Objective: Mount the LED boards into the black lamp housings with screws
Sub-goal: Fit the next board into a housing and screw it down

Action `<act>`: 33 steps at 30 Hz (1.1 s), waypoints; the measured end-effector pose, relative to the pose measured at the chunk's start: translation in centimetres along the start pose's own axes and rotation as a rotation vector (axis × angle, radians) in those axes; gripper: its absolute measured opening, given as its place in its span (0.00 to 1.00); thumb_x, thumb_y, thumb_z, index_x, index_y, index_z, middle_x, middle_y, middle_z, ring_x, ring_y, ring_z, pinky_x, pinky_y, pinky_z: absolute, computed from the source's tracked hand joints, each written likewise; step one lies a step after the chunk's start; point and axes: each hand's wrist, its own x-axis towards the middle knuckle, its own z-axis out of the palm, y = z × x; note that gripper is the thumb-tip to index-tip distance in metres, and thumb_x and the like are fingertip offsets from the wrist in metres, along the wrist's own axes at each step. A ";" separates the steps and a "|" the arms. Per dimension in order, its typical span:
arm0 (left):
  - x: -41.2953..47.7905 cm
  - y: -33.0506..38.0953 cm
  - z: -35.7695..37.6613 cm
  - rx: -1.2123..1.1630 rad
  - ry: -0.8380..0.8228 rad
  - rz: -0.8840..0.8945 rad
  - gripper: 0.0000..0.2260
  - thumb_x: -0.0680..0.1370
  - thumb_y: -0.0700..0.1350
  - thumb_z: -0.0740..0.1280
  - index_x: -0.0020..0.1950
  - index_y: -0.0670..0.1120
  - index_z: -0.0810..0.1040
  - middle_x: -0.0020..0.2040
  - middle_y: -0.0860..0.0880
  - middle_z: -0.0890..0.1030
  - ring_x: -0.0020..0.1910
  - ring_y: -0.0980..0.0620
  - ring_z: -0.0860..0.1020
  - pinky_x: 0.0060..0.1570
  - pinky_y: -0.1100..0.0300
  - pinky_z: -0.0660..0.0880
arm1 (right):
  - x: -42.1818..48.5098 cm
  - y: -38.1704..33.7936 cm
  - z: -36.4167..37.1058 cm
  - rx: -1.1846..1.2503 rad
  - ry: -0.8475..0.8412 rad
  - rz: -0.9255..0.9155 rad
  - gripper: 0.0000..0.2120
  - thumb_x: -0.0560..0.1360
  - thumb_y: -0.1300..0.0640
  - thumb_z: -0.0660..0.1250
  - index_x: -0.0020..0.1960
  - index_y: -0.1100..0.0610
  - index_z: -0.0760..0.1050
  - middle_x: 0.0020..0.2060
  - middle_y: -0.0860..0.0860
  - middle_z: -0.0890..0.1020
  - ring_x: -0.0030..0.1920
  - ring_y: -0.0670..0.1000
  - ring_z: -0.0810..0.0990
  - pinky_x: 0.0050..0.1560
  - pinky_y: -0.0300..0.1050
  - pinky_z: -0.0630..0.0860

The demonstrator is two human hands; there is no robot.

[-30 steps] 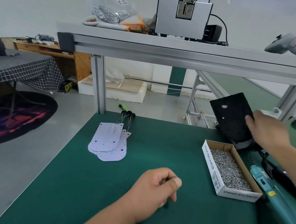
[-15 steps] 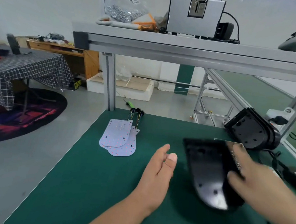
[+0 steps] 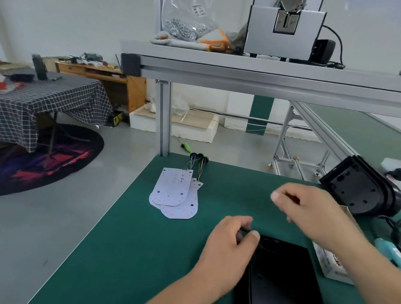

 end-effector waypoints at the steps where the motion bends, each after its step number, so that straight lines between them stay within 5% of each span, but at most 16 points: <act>1: -0.1 0.0 -0.1 -0.039 0.039 -0.006 0.12 0.83 0.50 0.68 0.66 0.55 0.79 0.57 0.58 0.80 0.55 0.61 0.77 0.60 0.69 0.71 | 2.7 -0.8 1.1 0.031 -0.042 -0.012 0.11 0.81 0.42 0.65 0.43 0.44 0.80 0.34 0.40 0.84 0.32 0.39 0.80 0.32 0.39 0.72; 3: 0.0 0.1 -0.3 -0.147 0.121 -0.026 0.06 0.84 0.48 0.67 0.60 0.57 0.80 0.53 0.57 0.81 0.51 0.60 0.78 0.55 0.70 0.73 | 7.8 -2.6 3.9 0.054 -0.119 -0.042 0.12 0.82 0.46 0.66 0.44 0.50 0.81 0.32 0.47 0.85 0.30 0.41 0.80 0.33 0.42 0.75; 6: 0.5 0.0 -0.7 -0.317 0.233 -0.081 0.09 0.85 0.46 0.65 0.49 0.57 0.81 0.41 0.59 0.79 0.39 0.62 0.74 0.42 0.71 0.71 | 14.2 -5.2 8.6 -0.024 -0.157 -0.132 0.14 0.82 0.52 0.65 0.47 0.61 0.82 0.37 0.57 0.84 0.42 0.57 0.84 0.44 0.50 0.80; 9: 1.2 -0.3 -1.0 -0.437 0.320 -0.154 0.12 0.86 0.46 0.64 0.46 0.58 0.81 0.40 0.58 0.80 0.37 0.59 0.71 0.41 0.62 0.71 | 18.7 -7.5 12.5 -0.057 -0.179 -0.163 0.15 0.82 0.56 0.62 0.44 0.67 0.78 0.39 0.64 0.83 0.42 0.66 0.81 0.43 0.54 0.78; 12: 1.7 -0.8 -1.2 -0.506 0.405 -0.181 0.14 0.86 0.45 0.64 0.46 0.58 0.83 0.42 0.53 0.82 0.40 0.52 0.72 0.46 0.53 0.69 | 21.4 -8.6 15.5 -0.103 -0.150 -0.164 0.20 0.82 0.53 0.62 0.32 0.58 0.67 0.28 0.54 0.71 0.30 0.57 0.69 0.35 0.49 0.65; 15: 2.1 -1.3 -1.3 -0.508 0.456 -0.181 0.16 0.86 0.45 0.63 0.45 0.59 0.83 0.42 0.52 0.82 0.40 0.50 0.73 0.46 0.52 0.69 | 22.5 -9.0 17.7 -0.168 -0.166 -0.107 0.21 0.82 0.47 0.63 0.35 0.56 0.68 0.31 0.52 0.73 0.32 0.54 0.71 0.35 0.47 0.65; 18: 2.1 -1.4 -1.3 -0.500 0.435 -0.178 0.16 0.87 0.45 0.62 0.44 0.58 0.83 0.39 0.55 0.82 0.39 0.52 0.74 0.44 0.54 0.69 | 23.3 -8.6 18.8 -0.169 -0.170 -0.021 0.16 0.81 0.50 0.65 0.37 0.56 0.69 0.34 0.51 0.74 0.37 0.55 0.75 0.35 0.46 0.66; 23: 2.1 -1.1 -1.4 -0.492 0.409 -0.195 0.17 0.86 0.45 0.62 0.43 0.59 0.83 0.38 0.55 0.81 0.37 0.53 0.72 0.45 0.53 0.70 | 23.6 -7.0 17.2 0.366 -0.303 0.268 0.07 0.79 0.60 0.70 0.44 0.61 0.75 0.31 0.55 0.76 0.29 0.52 0.74 0.29 0.41 0.70; 26: 1.7 -0.8 -1.3 -0.489 0.386 -0.198 0.17 0.86 0.46 0.62 0.43 0.61 0.83 0.38 0.56 0.81 0.38 0.54 0.73 0.45 0.53 0.70 | 22.3 -5.3 15.5 0.597 -0.344 0.279 0.04 0.78 0.63 0.71 0.45 0.59 0.78 0.29 0.52 0.78 0.28 0.48 0.78 0.27 0.38 0.74; 33: 1.2 -0.5 -1.1 -0.415 0.367 -0.055 0.11 0.85 0.42 0.64 0.49 0.57 0.81 0.36 0.62 0.77 0.36 0.62 0.73 0.40 0.71 0.70 | 18.1 -2.4 12.4 0.486 -0.506 0.208 0.09 0.77 0.62 0.70 0.39 0.57 0.75 0.27 0.51 0.75 0.31 0.51 0.80 0.28 0.39 0.71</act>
